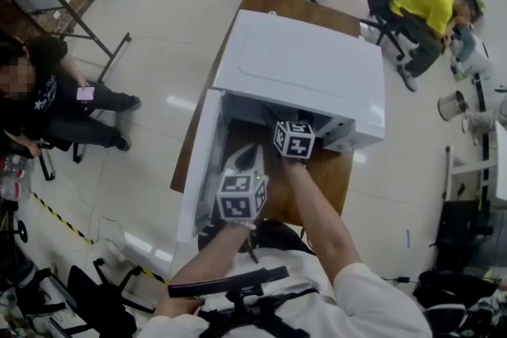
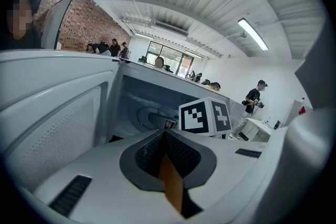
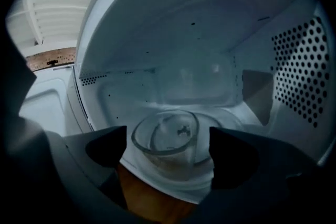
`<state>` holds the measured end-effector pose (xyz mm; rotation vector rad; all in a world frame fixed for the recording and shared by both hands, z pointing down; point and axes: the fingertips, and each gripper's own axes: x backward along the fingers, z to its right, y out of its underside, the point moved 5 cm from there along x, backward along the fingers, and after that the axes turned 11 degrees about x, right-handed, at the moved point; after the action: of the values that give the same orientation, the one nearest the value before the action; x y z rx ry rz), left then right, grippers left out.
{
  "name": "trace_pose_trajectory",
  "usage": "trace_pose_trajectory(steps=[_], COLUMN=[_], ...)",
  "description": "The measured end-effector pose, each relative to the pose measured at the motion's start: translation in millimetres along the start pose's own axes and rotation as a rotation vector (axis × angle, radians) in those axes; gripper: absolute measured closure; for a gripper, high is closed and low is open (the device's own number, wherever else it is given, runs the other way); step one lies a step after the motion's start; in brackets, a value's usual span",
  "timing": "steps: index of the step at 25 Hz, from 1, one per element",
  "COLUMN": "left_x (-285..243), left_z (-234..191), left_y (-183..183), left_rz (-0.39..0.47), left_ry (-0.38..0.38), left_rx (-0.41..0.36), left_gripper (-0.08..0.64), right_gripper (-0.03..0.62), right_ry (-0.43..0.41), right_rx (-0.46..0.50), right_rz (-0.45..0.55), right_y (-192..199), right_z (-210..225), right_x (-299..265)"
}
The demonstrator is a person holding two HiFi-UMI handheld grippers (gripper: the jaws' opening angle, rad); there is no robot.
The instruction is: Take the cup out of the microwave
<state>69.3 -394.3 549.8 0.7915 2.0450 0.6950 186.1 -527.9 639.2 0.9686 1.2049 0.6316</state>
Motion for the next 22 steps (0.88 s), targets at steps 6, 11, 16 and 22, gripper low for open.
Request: trace_pose_trajectory(steps=[6, 11, 16, 22], left_x=[8, 12, 12, 13], left_z=[-6, -7, -6, -7], left_y=[-2, -2, -3, -3], left_rz=[0.001, 0.006, 0.003, 0.000], left_ry=[0.000, 0.011, 0.022, 0.023], left_rx=[0.013, 0.030, 0.032, 0.032], left_gripper=[0.571, 0.571, 0.571, 0.571], right_gripper=[0.081, 0.081, 0.121, 0.183], right_ry=[0.026, 0.044, 0.061, 0.065], right_rx=[0.036, 0.043, 0.052, 0.068], right_rz=[-0.004, -0.003, -0.009, -0.016], right_y=[1, 3, 5, 4], right_z=[-3, -2, -2, -2], right_x=[-13, -19, -23, -25])
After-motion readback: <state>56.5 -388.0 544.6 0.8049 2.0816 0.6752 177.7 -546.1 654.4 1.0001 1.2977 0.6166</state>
